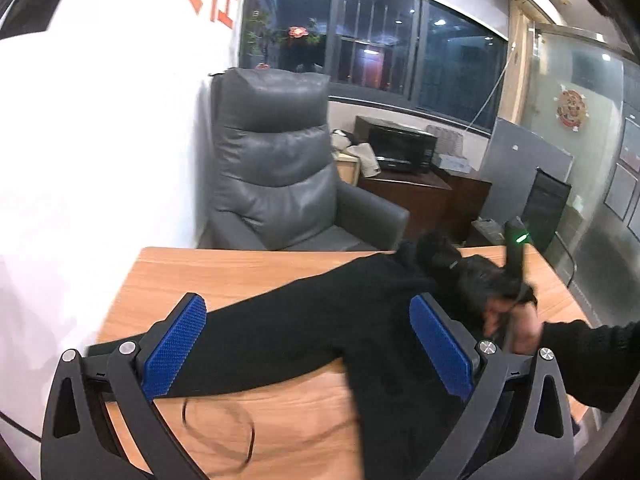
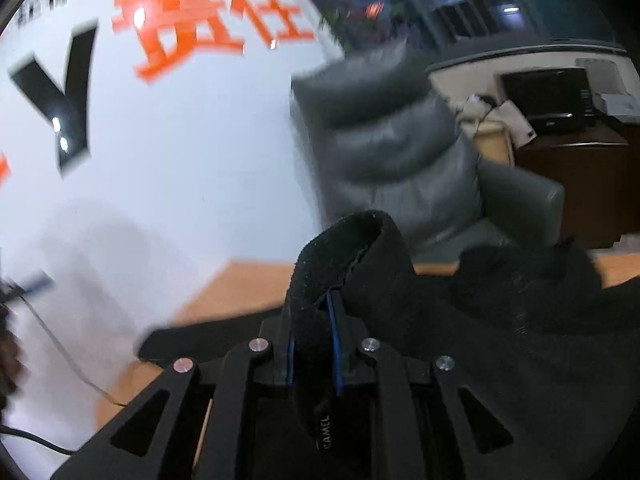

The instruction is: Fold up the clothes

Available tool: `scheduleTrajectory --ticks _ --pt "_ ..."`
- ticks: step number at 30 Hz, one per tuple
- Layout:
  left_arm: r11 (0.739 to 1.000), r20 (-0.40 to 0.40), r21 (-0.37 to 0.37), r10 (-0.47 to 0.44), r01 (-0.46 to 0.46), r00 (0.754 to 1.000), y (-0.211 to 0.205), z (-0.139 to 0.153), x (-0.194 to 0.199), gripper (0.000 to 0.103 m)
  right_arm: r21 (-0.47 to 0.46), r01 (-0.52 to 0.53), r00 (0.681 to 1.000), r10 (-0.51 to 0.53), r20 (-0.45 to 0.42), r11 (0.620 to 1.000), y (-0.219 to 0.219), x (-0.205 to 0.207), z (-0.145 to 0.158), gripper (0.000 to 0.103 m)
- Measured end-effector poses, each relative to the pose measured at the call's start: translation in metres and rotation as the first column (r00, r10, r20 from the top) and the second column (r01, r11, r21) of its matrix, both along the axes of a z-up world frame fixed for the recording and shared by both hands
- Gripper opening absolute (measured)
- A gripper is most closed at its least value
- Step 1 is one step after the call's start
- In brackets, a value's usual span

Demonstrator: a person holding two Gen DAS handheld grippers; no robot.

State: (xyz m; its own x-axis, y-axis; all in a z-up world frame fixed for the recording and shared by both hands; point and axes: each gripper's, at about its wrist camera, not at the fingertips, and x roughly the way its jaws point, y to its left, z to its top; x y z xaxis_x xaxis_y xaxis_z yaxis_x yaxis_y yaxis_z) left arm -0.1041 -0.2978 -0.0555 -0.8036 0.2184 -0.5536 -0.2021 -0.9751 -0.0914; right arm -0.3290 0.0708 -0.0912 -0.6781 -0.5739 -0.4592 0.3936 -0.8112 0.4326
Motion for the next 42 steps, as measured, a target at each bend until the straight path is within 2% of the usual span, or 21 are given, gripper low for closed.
scheduleTrajectory --ticks 4,7,9,10,12,14,17,19,21,22,23,24,26,28,30,32,34,37,38,40,42 --pt "1.000 0.033 0.004 0.000 0.000 0.999 -0.005 -0.020 -0.007 0.103 0.118 -0.047 0.995 0.036 0.094 0.992 -0.046 -0.011 -0.050 0.016" --pt "1.000 0.060 0.018 -0.020 0.019 0.998 0.013 -0.034 -0.017 0.103 0.207 -0.091 0.987 0.060 0.150 0.974 -0.064 -0.006 -0.070 0.030" --pt "0.998 0.066 0.030 -0.054 0.052 0.996 0.035 -0.036 -0.027 0.103 0.221 -0.118 0.989 0.094 0.116 0.968 -0.058 0.012 -0.056 0.058" --pt "0.996 0.062 0.038 -0.081 0.078 0.995 0.048 -0.035 -0.031 0.103 0.231 -0.111 0.993 0.096 0.075 0.966 -0.047 0.026 -0.044 0.063" --pt "0.987 0.046 0.059 -0.150 0.147 0.988 0.078 -0.031 -0.042 0.103 0.263 -0.079 0.996 0.089 -0.027 0.962 -0.018 0.063 -0.015 0.088" --pt "0.968 0.036 0.073 -0.242 0.239 0.970 0.114 -0.033 -0.060 0.103 0.339 -0.019 0.991 0.062 -0.117 0.941 0.020 0.100 0.008 0.094" --pt "0.933 0.054 0.060 -0.358 0.355 0.932 0.174 -0.055 -0.097 0.103 0.576 0.080 0.986 0.023 -0.168 0.813 0.090 0.142 0.012 0.098" --pt "0.913 0.107 0.035 -0.408 0.407 0.907 0.213 -0.085 -0.129 0.103 0.731 0.084 0.994 -0.003 -0.111 0.677 0.136 0.151 -0.010 0.098" --pt "0.895 0.175 0.004 -0.440 0.446 0.881 0.249 -0.121 -0.162 0.103 0.837 0.058 0.998 -0.033 -0.047 0.544 0.174 0.154 -0.039 0.080" --pt "0.889 0.204 -0.009 -0.446 0.457 0.871 0.262 -0.138 -0.175 0.103 0.870 0.040 0.998 -0.054 -0.015 0.491 0.192 0.153 -0.053 0.074" --pt "0.885 0.244 -0.014 -0.449 0.466 0.859 0.274 -0.158 -0.189 0.103 0.887 0.019 0.997 -0.077 0.019 0.461 0.208 0.151 -0.065 0.058" --pt "0.881 0.292 -0.014 -0.450 0.474 0.844 0.285 -0.179 -0.202 0.103 0.887 -0.004 0.994 -0.097 0.055 0.462 0.220 0.148 -0.076 0.041" --pt "0.878 0.378 -0.025 -0.435 0.478 0.818 0.300 -0.214 -0.220 0.103 0.874 -0.032 0.987 -0.122 0.104 0.485 0.233 0.138 -0.093 0.020" --pt "0.881 0.444 -0.057 -0.399 0.469 0.802 0.307 -0.244 -0.229 0.103 0.866 0.045 0.990 -0.140 0.029 0.498 0.235 0.131 -0.089 0.017" --pt "0.886 0.414 -0.058 -0.397 0.459 0.819 0.307 -0.248 -0.225 0.103 0.850 0.148 0.979 -0.199 -0.052 0.506 0.245 0.131 -0.079 0.016" --pt "0.896 0.403 -0.004 -0.405 0.444 0.821 0.306 -0.248 -0.222 0.103 0.831 0.233 0.958 -0.268 -0.105 0.506 0.261 0.136 -0.070 0.015" --pt "0.903 0.400 0.041 -0.407 0.428 0.821 0.308 -0.248 -0.221 0.103 0.826 0.269 0.936 -0.336 -0.103 0.496 0.269 0.139 -0.075 0.016" --pt "0.910 0.391 -0.003 -0.381 0.415 0.838 0.317 -0.252 -0.214 0.103 0.853 0.216 0.929 -0.369 -0.029 0.476 0.264 0.154 -0.095 0.015" --pt "0.909 0.390 -0.016 -0.378 0.417 0.839 0.318 -0.252 -0.213 0.103 0.856 0.209 0.930 -0.367 -0.023 0.473 0.261 0.161 -0.096 0.017" --pt "0.906 0.389 -0.043 -0.372 0.420 0.843 0.321 -0.252 -0.211 0.103 0.850 0.221 0.936 -0.349 -0.048 0.478 0.259 0.175 -0.086 0.033" --pt "0.904 0.388 -0.070 -0.366 0.423 0.846 0.323 -0.253 -0.209 0.103 0.829 0.222 0.942 -0.332 -0.047 0.513 0.266 0.193 -0.067 0.075"
